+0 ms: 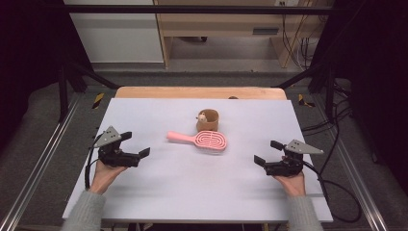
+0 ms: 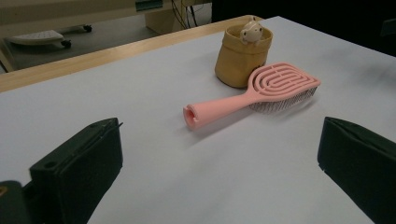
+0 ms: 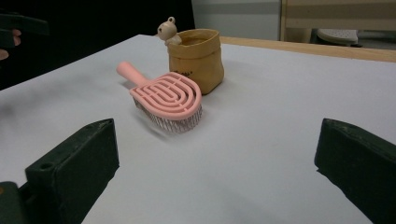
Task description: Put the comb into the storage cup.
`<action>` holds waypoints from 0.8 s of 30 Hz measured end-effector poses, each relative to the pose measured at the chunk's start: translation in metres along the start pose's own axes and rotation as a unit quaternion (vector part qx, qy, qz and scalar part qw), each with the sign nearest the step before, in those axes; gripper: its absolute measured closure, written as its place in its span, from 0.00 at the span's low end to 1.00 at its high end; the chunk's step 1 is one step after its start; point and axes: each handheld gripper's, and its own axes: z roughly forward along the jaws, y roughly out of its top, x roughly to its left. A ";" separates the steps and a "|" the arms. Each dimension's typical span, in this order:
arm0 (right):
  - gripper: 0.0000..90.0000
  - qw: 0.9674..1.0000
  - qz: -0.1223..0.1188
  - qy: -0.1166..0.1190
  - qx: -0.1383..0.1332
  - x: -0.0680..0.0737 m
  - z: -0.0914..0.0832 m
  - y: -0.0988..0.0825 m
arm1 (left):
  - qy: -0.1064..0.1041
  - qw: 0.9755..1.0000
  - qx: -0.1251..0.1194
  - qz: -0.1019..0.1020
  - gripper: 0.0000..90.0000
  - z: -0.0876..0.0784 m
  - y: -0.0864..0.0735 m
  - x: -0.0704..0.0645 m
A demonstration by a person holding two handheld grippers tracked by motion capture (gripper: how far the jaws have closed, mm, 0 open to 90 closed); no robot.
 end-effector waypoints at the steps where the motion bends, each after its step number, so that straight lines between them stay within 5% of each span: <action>1: 0.00 1.000 0.000 0.000 0.000 0.000 0.000 0.000 | -0.001 1.000 0.001 0.000 0.00 0.001 0.001 0.000; 24: 0.00 1.000 -0.001 0.000 0.003 0.000 0.001 -0.001 | -0.002 1.000 0.020 0.006 0.00 0.030 0.016 -0.003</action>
